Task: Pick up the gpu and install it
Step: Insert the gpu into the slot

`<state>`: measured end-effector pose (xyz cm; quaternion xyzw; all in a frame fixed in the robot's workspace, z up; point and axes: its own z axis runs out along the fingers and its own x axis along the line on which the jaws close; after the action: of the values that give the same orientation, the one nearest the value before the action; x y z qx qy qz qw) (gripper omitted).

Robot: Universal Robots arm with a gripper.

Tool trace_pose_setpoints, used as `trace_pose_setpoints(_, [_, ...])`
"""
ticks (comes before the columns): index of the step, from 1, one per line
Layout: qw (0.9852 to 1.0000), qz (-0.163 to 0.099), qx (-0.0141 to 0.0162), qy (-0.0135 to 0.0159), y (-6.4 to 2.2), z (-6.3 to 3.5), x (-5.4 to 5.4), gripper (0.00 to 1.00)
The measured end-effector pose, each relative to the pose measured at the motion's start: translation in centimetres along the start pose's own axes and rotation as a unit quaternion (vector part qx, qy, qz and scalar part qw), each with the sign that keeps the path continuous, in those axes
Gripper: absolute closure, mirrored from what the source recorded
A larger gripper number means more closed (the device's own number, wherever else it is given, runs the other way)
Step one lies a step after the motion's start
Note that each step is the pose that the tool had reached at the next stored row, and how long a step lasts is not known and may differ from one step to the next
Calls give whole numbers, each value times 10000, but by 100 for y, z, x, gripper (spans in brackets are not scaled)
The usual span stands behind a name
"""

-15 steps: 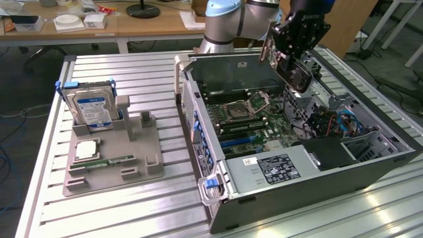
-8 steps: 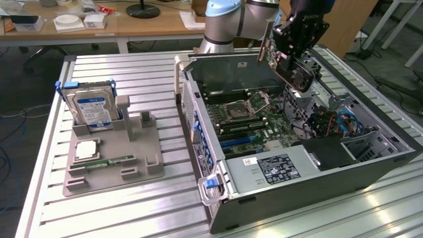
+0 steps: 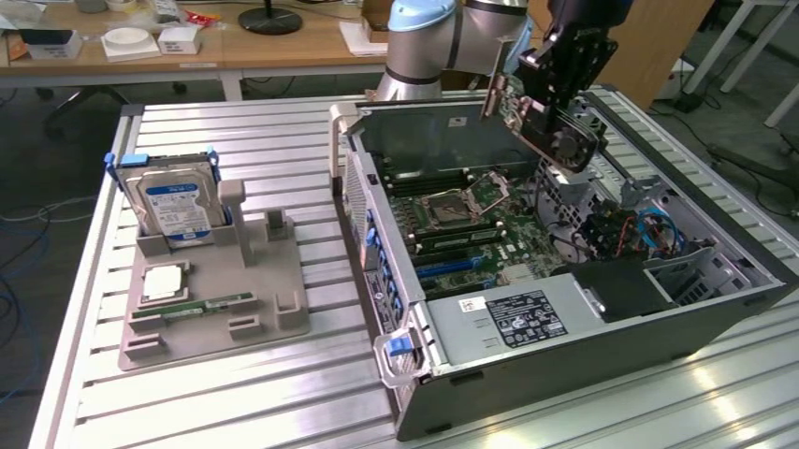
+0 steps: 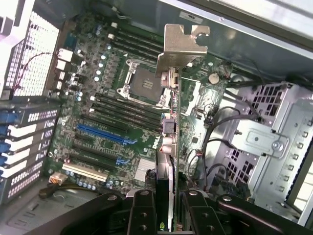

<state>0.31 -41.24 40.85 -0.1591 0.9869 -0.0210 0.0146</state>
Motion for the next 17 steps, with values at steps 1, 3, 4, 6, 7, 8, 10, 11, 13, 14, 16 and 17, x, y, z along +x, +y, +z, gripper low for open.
trace_pose_setpoints(1, [10000, -58, -1, -3, 0, 0, 0, 74])
trace_pose_setpoints(3, [9999, -163, -4, -8, -1, 1, 0, 74])
trace_pose_setpoints(4, [9998, -221, -5, -10, -1, 1, 1, 74])
trace_pose_setpoints(6, [9995, -329, -7, -15, -2, 0, 1, 74])
trace_pose_setpoints(7, [9993, -384, -9, -18, -2, 1, 1, 74])
trace_pose_setpoints(8, [9990, -439, -10, -20, -2, 1, 1, 74])
trace_pose_setpoints(10, [9985, -547, -12, -25, -3, 1, 1, 74])
trace_pose_setpoints(11, [9982, -603, -13, -28, -4, 1, 1, 74])
trace_pose_setpoints(13, [9975, -710, -16, -33, -5, 1, 2, 74])
trace_pose_setpoints(14, [9971, -764, -17, -35, -5, 1, 2, 74])
trace_pose_setpoints(16, [9962, -872, -19, -40, -6, 2, 2, 74])
trace_pose_setpoints(17, [9957, -929, -21, -43, -7, 2, 2, 74])
